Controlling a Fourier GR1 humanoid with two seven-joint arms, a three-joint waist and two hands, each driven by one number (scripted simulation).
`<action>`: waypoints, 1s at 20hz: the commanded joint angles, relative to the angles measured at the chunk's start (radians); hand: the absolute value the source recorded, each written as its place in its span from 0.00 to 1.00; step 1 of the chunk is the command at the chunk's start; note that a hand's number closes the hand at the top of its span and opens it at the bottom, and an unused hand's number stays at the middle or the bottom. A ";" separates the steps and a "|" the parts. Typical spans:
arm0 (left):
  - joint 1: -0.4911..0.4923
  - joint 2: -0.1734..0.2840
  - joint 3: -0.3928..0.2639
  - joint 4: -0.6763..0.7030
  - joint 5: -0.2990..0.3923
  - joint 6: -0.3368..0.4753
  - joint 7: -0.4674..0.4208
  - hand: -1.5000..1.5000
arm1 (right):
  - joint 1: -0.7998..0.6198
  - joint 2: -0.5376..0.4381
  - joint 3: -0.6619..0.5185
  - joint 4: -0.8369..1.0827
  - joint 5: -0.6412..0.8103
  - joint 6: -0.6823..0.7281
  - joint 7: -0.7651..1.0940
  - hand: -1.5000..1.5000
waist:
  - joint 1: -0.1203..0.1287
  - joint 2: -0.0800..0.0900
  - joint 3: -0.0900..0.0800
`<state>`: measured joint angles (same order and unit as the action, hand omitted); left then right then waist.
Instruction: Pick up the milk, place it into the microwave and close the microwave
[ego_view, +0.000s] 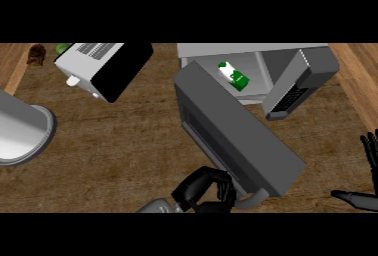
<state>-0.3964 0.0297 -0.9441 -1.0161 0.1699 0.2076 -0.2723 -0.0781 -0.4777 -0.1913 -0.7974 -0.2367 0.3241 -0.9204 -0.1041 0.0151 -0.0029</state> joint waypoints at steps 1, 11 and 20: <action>-0.062 -0.028 -0.076 -0.026 0.080 0.080 -0.011 0.00 | -0.001 -0.009 0.010 -0.040 -0.032 0.128 -0.056 0.00 | -0.033 0.001 -0.001; -0.263 -0.028 -0.047 0.021 0.220 0.184 0.021 1.00 | -0.052 0.013 0.081 -0.161 -0.061 0.105 0.043 0.00 | -0.114 0.020 -0.002; -0.449 -0.029 0.012 0.081 0.286 0.269 0.002 1.00 | -0.100 -0.061 0.102 -0.226 -0.082 0.126 0.116 0.00 | -0.197 0.043 0.002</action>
<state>-0.7693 0.0097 -0.9569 -0.9567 0.4250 0.4508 -0.2681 -0.1552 -0.5188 -0.0941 -1.0091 -0.3083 0.3822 -0.7807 -0.2676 0.0475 -0.0031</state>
